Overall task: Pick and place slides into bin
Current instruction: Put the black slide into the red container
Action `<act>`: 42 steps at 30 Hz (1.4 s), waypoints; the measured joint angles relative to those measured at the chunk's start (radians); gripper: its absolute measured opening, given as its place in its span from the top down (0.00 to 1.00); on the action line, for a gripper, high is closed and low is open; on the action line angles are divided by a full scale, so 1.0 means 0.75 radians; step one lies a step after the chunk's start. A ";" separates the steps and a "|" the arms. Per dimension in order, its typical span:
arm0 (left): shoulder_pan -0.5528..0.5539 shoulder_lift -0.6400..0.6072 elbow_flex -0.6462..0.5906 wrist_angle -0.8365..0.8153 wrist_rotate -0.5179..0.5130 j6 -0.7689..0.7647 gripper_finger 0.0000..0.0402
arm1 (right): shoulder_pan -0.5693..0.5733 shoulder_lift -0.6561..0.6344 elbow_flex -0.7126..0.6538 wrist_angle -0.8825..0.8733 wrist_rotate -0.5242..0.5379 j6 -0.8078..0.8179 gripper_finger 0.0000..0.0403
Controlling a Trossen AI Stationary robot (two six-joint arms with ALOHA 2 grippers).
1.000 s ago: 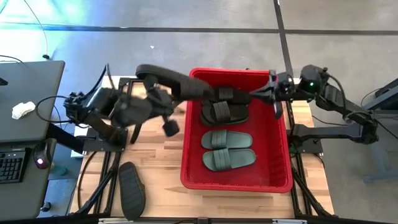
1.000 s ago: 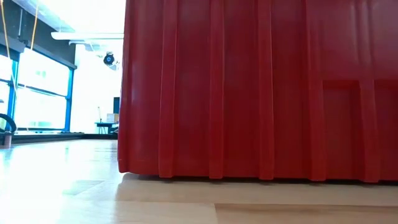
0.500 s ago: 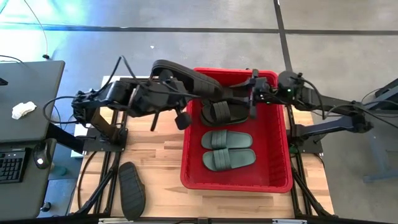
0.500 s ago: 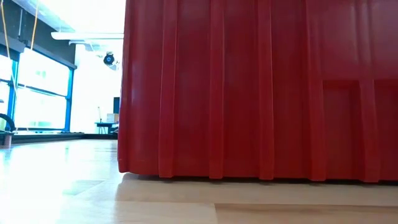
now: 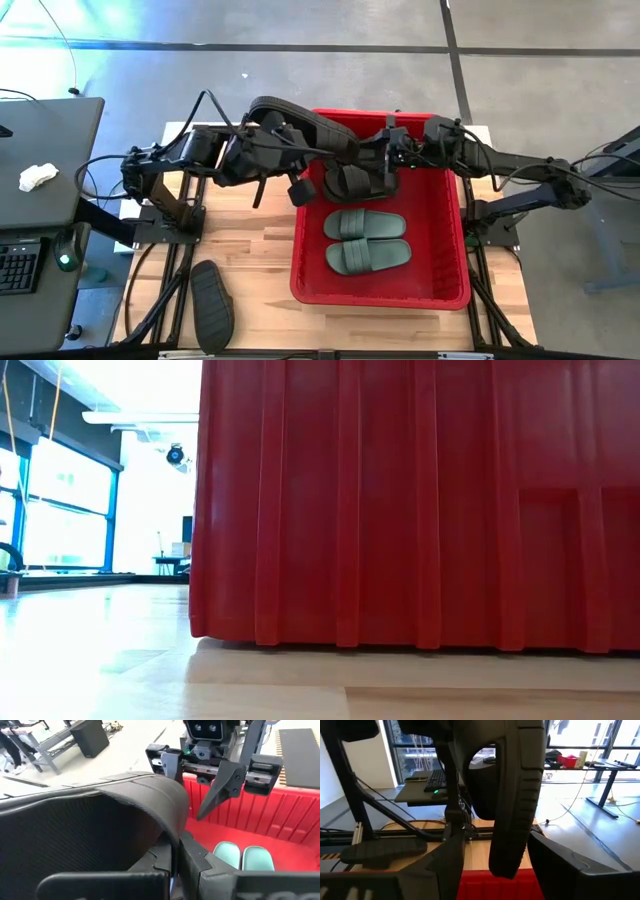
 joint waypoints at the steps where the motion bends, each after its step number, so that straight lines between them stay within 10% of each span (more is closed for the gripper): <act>1: 0.000 0.000 0.000 0.000 -0.007 0.000 1.00 | -0.001 0.007 0.000 0.012 0.002 0.000 0.49; 17: -0.001 0.001 0.000 0.045 0.011 0.011 1.00 | -0.004 0.102 0.001 0.100 0.173 -0.001 0.94; 28: 0.001 -0.004 0.001 0.017 0.172 0.245 0.87 | -0.003 0.082 0.001 0.079 0.244 -0.057 0.94; 42: -0.001 -0.001 -0.001 -0.169 0.358 0.284 0.43 | -0.003 -0.088 0.003 -0.255 0.494 -0.189 0.94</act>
